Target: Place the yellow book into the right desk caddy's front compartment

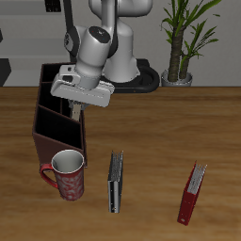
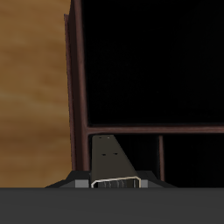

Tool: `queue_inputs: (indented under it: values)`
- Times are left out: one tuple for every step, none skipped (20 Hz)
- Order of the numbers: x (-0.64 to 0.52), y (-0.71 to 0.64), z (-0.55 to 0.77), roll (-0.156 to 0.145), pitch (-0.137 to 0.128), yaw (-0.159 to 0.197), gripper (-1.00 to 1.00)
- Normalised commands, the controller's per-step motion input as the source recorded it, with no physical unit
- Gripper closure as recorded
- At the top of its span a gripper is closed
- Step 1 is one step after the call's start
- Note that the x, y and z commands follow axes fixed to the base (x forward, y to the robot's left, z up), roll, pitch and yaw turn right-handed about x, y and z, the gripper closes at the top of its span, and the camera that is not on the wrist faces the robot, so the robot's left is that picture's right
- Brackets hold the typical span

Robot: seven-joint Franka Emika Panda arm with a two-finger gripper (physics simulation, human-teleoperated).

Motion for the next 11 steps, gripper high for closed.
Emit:
queue_inputs:
  values:
    - [0.04,-0.04,0.02,-0.027,-0.002,0.001,-1.0]
    - [0.02,-0.05,-0.01,-0.047,0.029,-0.039,-1.0]
    - [0.07,0.02,0.0,0.019,0.038,-0.005,-1.0]
    - [0.1,-0.06,0.0,-0.015,0.003,0.004,-1.0]
    - [-0.02,-0.01,0.02,-0.02,0.005,-0.025,-1.0]
    - [0.07,-0.02,0.0,-0.003,0.007,-0.014,-1.0]
    - [0.06,-0.01,0.02,0.014,0.003,-0.005,-1.0]
    - [0.07,-0.08,-0.01,0.0,0.0,0.0,-1.0]
    - [0.03,0.1,0.06,0.028,0.039,-0.057,-1.0]
    - [0.08,0.1,-0.05,0.083,0.082,-0.027,-1.0]
    - [0.02,0.08,0.04,-0.013,0.039,0.026,-1.0]
